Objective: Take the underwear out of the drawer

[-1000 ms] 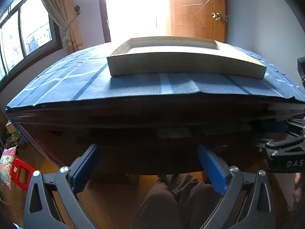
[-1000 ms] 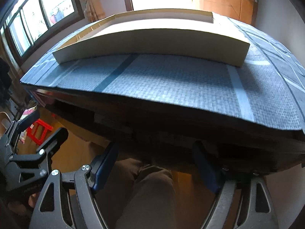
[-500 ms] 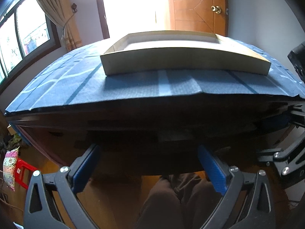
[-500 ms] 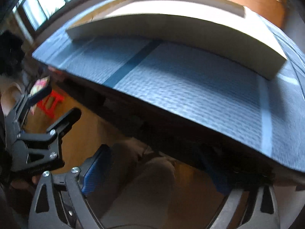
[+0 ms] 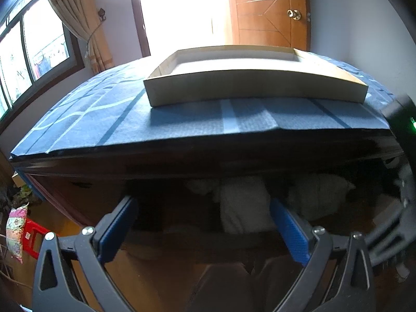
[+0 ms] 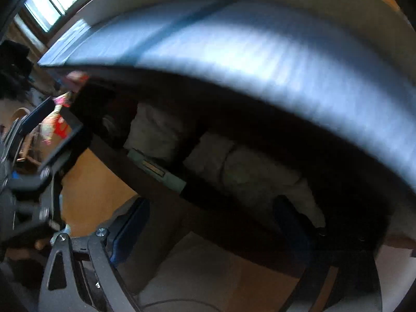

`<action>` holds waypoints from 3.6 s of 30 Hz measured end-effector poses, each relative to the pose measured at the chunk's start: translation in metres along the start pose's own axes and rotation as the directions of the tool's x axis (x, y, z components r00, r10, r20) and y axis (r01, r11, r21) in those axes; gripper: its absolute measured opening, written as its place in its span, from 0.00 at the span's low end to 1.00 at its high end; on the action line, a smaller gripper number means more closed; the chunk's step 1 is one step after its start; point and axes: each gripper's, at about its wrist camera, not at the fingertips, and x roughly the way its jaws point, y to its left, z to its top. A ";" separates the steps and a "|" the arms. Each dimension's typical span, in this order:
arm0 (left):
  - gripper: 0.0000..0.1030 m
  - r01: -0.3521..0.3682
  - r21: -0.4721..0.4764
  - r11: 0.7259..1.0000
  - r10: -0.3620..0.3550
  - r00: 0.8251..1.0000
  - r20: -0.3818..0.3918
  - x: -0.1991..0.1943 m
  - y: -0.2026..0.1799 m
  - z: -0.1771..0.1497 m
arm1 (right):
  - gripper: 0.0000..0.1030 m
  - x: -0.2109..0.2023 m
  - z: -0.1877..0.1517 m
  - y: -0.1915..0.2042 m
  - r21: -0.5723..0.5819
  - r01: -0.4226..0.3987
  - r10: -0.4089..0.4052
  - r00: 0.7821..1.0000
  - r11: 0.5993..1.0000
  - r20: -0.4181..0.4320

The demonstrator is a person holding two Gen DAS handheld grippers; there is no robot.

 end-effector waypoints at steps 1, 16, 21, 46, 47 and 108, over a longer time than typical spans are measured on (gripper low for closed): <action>0.99 0.003 0.000 1.000 -0.003 1.000 -0.002 0.001 -0.001 -0.001 | 0.95 -0.001 -0.007 0.003 -0.007 0.000 0.000 1.000 1.000 0.009; 0.83 0.000 -0.043 0.999 -0.007 0.987 -0.160 0.026 0.009 -0.011 | 0.95 -0.044 -0.060 0.001 0.093 -0.111 0.084 0.963 0.989 0.258; 0.78 -0.006 -0.061 0.998 -0.006 0.982 -0.188 0.031 0.013 -0.009 | 0.69 -0.048 -0.077 -0.026 0.276 -0.138 0.060 0.960 0.951 0.274; 0.69 -0.018 -0.052 0.999 0.006 0.974 -0.225 0.054 0.035 -0.023 | 0.86 -0.020 -0.078 -0.003 0.304 0.127 -0.223 0.926 0.944 0.306; 0.69 -0.019 -0.051 0.999 0.007 0.974 -0.228 0.056 0.035 -0.025 | 0.90 -0.018 -0.080 -0.002 0.301 0.126 -0.224 0.921 0.945 0.318; 0.60 0.023 -0.023 0.999 -0.028 0.968 -0.248 0.061 0.035 -0.011 | 0.92 -0.023 -0.091 -0.010 0.288 0.085 -0.174 0.938 0.954 0.299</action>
